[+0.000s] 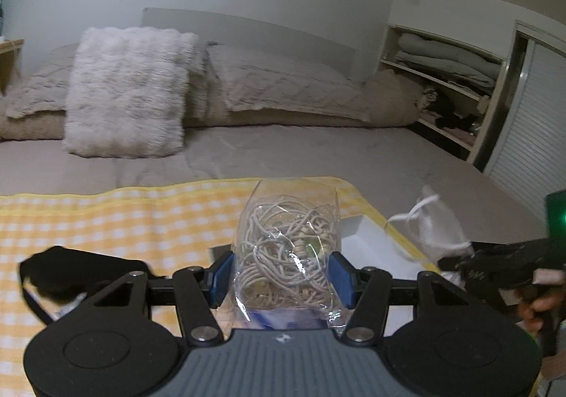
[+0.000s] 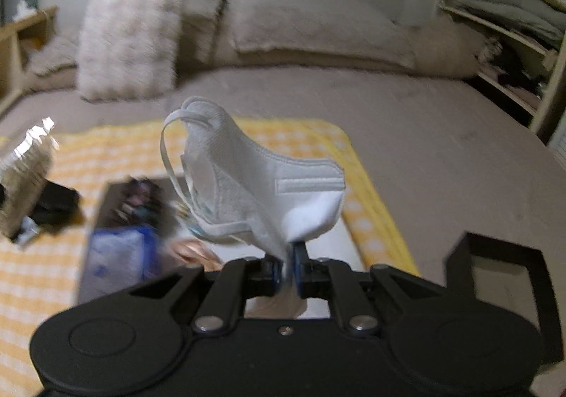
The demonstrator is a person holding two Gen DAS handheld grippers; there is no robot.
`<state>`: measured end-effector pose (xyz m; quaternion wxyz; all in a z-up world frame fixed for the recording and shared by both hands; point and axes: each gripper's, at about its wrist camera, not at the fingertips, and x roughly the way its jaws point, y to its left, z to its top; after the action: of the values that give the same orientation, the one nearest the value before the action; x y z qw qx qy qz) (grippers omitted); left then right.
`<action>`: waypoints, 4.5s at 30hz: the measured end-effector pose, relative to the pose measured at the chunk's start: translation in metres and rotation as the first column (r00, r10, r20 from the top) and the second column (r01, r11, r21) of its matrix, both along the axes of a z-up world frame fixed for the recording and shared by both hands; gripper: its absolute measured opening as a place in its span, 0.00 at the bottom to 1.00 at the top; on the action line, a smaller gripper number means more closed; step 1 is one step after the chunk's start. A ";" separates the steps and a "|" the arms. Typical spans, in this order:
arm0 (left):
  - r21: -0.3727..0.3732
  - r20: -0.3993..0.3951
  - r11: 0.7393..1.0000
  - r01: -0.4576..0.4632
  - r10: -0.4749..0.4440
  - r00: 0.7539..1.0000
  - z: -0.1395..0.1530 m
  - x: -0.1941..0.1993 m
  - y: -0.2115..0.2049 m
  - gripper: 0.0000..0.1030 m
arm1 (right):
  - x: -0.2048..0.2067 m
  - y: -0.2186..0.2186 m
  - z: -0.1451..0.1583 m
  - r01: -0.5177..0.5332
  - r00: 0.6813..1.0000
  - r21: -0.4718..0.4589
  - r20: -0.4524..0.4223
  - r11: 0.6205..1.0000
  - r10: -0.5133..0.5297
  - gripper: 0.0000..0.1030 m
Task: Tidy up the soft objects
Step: 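Lift the rubber band bag and face mask and carry both over the box, then open the right tool to drop the face mask while the left tool releases the bag into the box, then withdraw both tools from the box toward the black eye mask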
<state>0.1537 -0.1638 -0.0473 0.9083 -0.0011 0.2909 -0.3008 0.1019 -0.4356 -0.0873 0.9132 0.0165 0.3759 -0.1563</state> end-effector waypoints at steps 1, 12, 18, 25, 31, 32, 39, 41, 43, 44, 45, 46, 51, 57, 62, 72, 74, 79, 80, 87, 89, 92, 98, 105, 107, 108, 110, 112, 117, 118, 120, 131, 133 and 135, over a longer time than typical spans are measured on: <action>-0.004 -0.005 1.000 0.008 -0.008 1.000 -0.001 0.000 -0.006 0.57 | 0.001 -0.006 -0.007 0.008 1.000 -0.006 -0.022 1.000 -0.008 0.09; -0.082 -0.082 0.994 0.071 -0.077 0.994 -0.023 0.014 -0.061 0.57 | 0.016 -0.039 -0.058 -0.016 0.986 0.006 -0.169 1.000 0.017 0.52; -0.091 -0.109 0.990 0.110 -0.120 0.987 -0.038 0.020 -0.091 0.57 | 0.009 -0.050 -0.056 -0.041 0.987 0.063 -0.152 0.997 0.050 0.77; -0.125 -0.176 0.976 0.180 -0.201 0.964 -0.062 0.023 -0.123 0.57 | -0.010 -0.075 -0.046 0.033 0.994 0.117 -0.112 0.993 -0.020 0.78; -0.110 -0.164 0.947 0.301 -0.316 0.934 -0.084 0.019 -0.158 0.57 | -0.028 -0.102 -0.034 0.164 0.986 0.169 -0.049 0.972 -0.158 0.78; -0.097 -0.158 0.942 0.321 -0.333 0.929 -0.088 0.018 -0.165 0.57 | -0.030 -0.105 -0.033 0.178 0.984 0.177 -0.043 0.968 -0.173 0.78; -0.136 -0.250 0.957 0.257 -0.284 0.925 -0.124 0.020 -0.189 0.86 | -0.032 -0.114 -0.037 0.182 0.983 0.200 -0.040 0.963 -0.177 0.78; -0.110 -0.277 0.960 0.257 -0.278 0.920 -0.130 0.018 -0.193 0.86 | -0.031 -0.113 -0.039 0.165 0.986 0.198 -0.051 0.966 -0.158 0.78; -0.074 -0.285 0.958 0.277 -0.287 0.915 -0.130 0.017 -0.192 0.86 | -0.030 -0.111 -0.040 0.154 0.988 0.197 -0.059 0.968 -0.145 0.78; -0.057 -0.280 0.958 0.280 -0.284 0.917 -0.129 0.016 -0.191 0.86 | -0.030 -0.110 -0.040 0.149 0.988 0.199 -0.061 0.969 -0.139 0.78; -0.046 -0.275 0.959 0.281 -0.282 0.919 -0.128 0.017 -0.189 0.86 | -0.030 -0.109 -0.040 0.143 0.989 0.202 -0.064 0.969 -0.133 0.78; -0.039 -0.271 0.959 0.282 -0.281 0.921 -0.127 0.017 -0.186 0.86 | -0.030 -0.108 -0.041 0.141 0.989 0.204 -0.066 0.969 -0.130 0.78; 0.012 -0.259 0.962 0.275 -0.262 0.930 -0.119 0.016 -0.174 0.86 | -0.030 -0.107 -0.041 0.143 0.989 0.218 -0.077 0.965 -0.129 0.78; 0.032 -0.242 0.968 0.248 -0.233 0.942 -0.103 0.011 -0.158 0.86 | -0.035 -0.099 -0.033 0.132 0.991 0.213 -0.067 0.968 -0.120 0.78; 0.039 -0.215 0.973 0.226 -0.212 0.953 -0.084 0.003 -0.147 0.87 | -0.042 -0.090 -0.022 0.117 0.993 0.213 -0.040 0.970 -0.111 0.78; 0.058 -0.167 0.985 0.164 -0.153 0.974 -0.049 -0.013 -0.116 0.90 | -0.059 -0.069 0.004 0.069 0.997 0.200 0.028 0.977 -0.076 0.78; 0.058 -0.159 0.987 0.150 -0.140 0.977 -0.043 -0.016 -0.109 0.90 | -0.063 -0.064 0.009 0.060 0.997 0.196 0.042 0.979 -0.069 0.78; 0.052 -0.139 0.993 0.108 -0.100 0.985 -0.029 -0.023 -0.093 0.97 | -0.074 -0.054 0.021 0.029 0.996 0.185 0.078 0.982 -0.044 0.79; 0.057 -0.134 0.994 0.096 -0.088 0.987 -0.028 -0.024 -0.090 0.99 | -0.076 -0.052 0.023 0.028 0.996 0.183 0.082 0.983 -0.043 0.80; 0.076 -0.128 0.997 0.026 -0.016 0.992 -0.025 -0.026 -0.072 1.00 | -0.087 -0.040 0.029 0.029 0.995 0.132 0.089 0.991 -0.041 0.94; 0.085 -0.125 0.996 0.009 0.002 0.992 -0.025 -0.027 -0.069 1.00 | -0.090 -0.037 0.030 0.030 0.994 0.122 0.102 0.992 -0.043 1.00; 0.104 -0.111 0.995 0.001 0.010 0.994 -0.024 -0.029 -0.066 1.00 | -0.091 -0.034 0.030 0.022 0.995 0.115 0.093 0.993 -0.033 1.00; 0.105 -0.092 0.994 -0.022 0.032 0.995 -0.020 -0.032 -0.058 1.00 | -0.090 -0.026 0.030 0.032 0.995 0.093 0.088 0.995 -0.040 1.00; 0.097 -0.072 0.992 -0.076 0.083 0.994 -0.014 -0.029 -0.039 1.00 | -0.086 -0.017 0.034 0.042 0.992 0.076 0.114 0.996 -0.051 1.00; 0.101 -0.066 0.991 -0.093 0.100 0.993 -0.012 -0.028 -0.032 1.00 | -0.083 -0.014 0.035 0.044 0.992 0.071 0.118 0.997 -0.052 1.00; 0.102 -0.062 0.990 -0.100 0.107 0.992 -0.011 -0.027 -0.028 1.00 | -0.082 -0.012 0.036 0.043 0.991 0.069 0.121 0.997 -0.051 1.00; 0.100 -0.051 0.988 -0.116 0.121 0.991 -0.009 -0.025 -0.019 1.00 | -0.079 -0.008 0.037 0.039 0.991 0.071 0.128 0.997 -0.047 1.00; 0.093 -0.040 0.987 -0.132 0.136 0.990 -0.007 -0.023 -0.008 1.00 | -0.076 -0.003 0.038 0.031 0.990 0.070 0.135 0.997 -0.040 1.00; 0.108 -0.006 0.977 -0.183 0.185 0.983 -0.004 -0.017 0.019 1.00 | -0.064 0.014 0.039 0.001 0.989 0.050 0.150 0.999 -0.009 1.00; 0.113 0.001 0.974 -0.194 0.196 0.981 -0.004 -0.016 0.025 1.00 | -0.061 0.017 0.040 -0.004 0.988 0.055 0.153 0.998 -0.005 1.00; 0.116 0.012 0.969 -0.216 0.216 0.976 -0.002 -0.014 0.038 1.00 | -0.055 0.025 0.040 -0.015 0.987 0.064 0.160 0.998 0.005 1.00; 0.115 0.045 0.928 -0.353 0.351 0.935 0.003 0.000 0.114 1.00 | -0.016 0.077 0.039 -0.114 0.979 0.066 0.178 0.991 0.101 1.00; 0.124 0.053 0.918 -0.377 0.374 0.926 0.002 0.002 0.127 1.00 | -0.009 0.087 0.039 -0.132 0.976 0.070 0.181 0.989 0.117 1.00; 0.139 0.065 0.906 -0.400 0.395 0.916 0.000 0.003 0.141 1.00 | -0.001 0.097 0.039 -0.147 0.974 0.074 0.186 0.986 0.132 1.00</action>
<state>0.1569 -0.0228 -0.0471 0.9529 0.0132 0.2902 -0.0868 0.1010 -0.3386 -0.0483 0.9507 0.0442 0.2982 -0.0730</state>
